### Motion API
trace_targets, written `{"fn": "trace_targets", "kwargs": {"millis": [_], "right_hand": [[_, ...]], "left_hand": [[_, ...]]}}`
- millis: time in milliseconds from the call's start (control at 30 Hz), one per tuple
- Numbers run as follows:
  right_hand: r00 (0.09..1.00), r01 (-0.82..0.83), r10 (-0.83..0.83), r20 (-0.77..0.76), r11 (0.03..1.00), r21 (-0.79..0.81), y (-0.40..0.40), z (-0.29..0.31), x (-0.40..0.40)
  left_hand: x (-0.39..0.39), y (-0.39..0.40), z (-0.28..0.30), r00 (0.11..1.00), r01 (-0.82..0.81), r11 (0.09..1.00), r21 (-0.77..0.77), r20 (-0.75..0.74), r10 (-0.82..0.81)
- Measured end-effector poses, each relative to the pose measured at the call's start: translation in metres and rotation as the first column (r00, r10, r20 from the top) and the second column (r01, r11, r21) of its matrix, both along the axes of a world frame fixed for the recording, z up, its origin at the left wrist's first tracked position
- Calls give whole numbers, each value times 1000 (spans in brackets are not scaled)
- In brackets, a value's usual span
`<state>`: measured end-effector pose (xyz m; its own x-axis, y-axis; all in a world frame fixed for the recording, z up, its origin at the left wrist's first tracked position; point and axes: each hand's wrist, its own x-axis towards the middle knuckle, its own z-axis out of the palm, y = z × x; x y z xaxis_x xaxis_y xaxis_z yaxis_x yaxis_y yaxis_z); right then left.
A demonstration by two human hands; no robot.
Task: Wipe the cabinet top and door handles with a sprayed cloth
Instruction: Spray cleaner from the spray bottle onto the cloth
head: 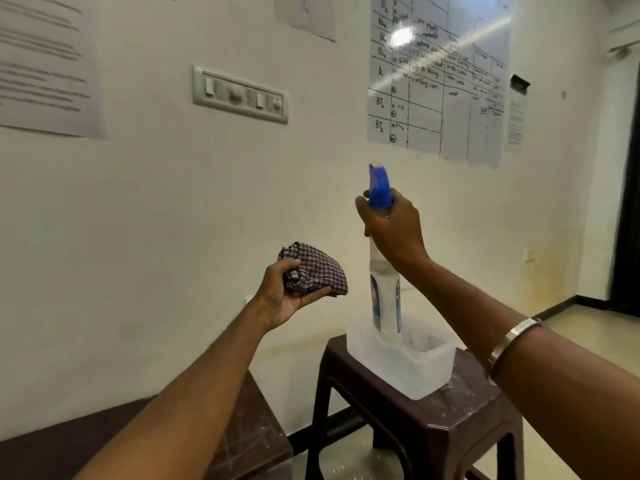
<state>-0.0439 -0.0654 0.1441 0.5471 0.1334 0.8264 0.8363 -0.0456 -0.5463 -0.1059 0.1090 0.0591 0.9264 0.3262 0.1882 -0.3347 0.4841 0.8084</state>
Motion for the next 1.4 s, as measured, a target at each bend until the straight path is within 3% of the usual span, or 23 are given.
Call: {"fn": "trace_targets", "kwargs": {"millis": [333,567,1200,1400], "right_hand": [[913,-344,296,-280,929,-139,49,-92,-74],[849,-447,370,-377,884,-139,82,-131,-104],[878,-366,288,-382,919,-149,73,-126,-95],[860,-420,331,-389,891,-171,69,-132,-106]], "left_hand": [[-42,27,-15,992,-106,994,-30,67,107],[-61,49,-37,980,-187,982,4,75,186],[-81,67,-48,980,-177,984,-2,86,177],[-81,67,-48,980,-186,983,-5,71,186]]}}
